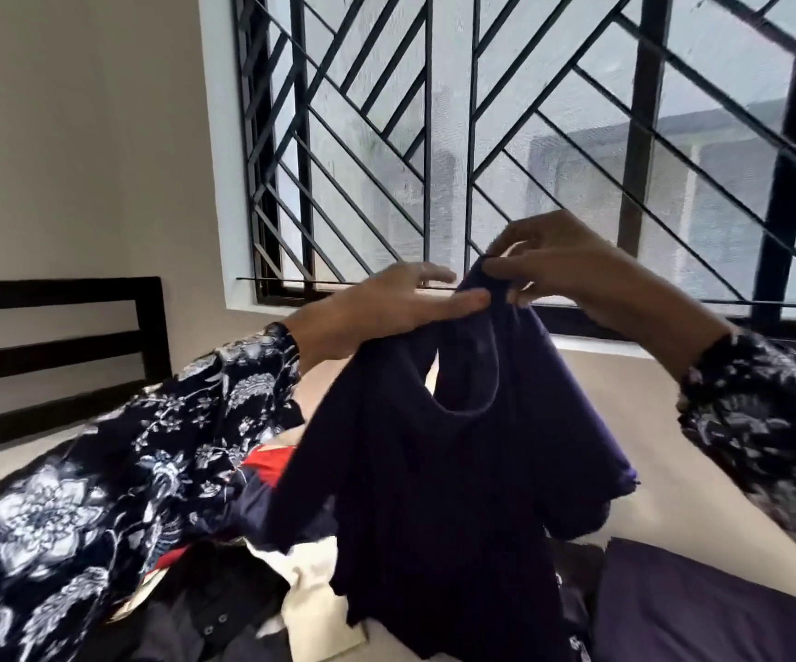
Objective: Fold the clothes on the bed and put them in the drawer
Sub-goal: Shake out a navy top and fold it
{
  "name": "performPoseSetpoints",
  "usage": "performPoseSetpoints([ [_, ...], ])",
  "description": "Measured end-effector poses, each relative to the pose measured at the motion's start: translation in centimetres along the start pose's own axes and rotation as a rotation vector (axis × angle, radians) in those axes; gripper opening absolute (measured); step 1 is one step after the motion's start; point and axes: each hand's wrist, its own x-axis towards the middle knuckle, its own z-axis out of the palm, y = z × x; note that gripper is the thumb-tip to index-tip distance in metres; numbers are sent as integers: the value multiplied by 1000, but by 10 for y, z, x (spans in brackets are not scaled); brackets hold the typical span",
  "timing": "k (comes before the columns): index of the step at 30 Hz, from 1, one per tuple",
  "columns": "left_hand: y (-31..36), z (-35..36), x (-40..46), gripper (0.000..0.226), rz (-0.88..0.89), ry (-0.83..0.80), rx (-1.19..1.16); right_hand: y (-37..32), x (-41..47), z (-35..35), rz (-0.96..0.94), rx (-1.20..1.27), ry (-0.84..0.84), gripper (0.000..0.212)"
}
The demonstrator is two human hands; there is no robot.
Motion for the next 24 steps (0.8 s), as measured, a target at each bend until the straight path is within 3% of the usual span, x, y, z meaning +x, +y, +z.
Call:
performPoseSetpoints([
  [3,6,13,0,31,-49,-36,-42,-5,0,19,-24,37,-9,5],
  [8,0,6,18,22,-297,248,-314,-14,-11,40,-88,-159,347,22],
  [10,3,-1,23,12,-343,344,-462,-19,-23,49,-69,-200,247,27],
  [12,9,-8,26,19,-383,411,-566,-24,-29,64,-30,-274,21,31],
  [14,17,-11,24,26,-405,425,-639,-22,-25,75,-31,-320,-76,40],
  [16,22,-14,23,24,-382,422,-673,-15,-15,79,-6,-338,14,46],
  [18,22,-20,19,22,-333,460,-693,-4,-7,75,-1,-376,132,25],
  [21,4,-39,10,20,-302,578,-615,22,-2,57,49,-236,195,11],
  [24,-34,-70,1,25,-293,736,-123,45,-3,33,75,-67,266,13],
])
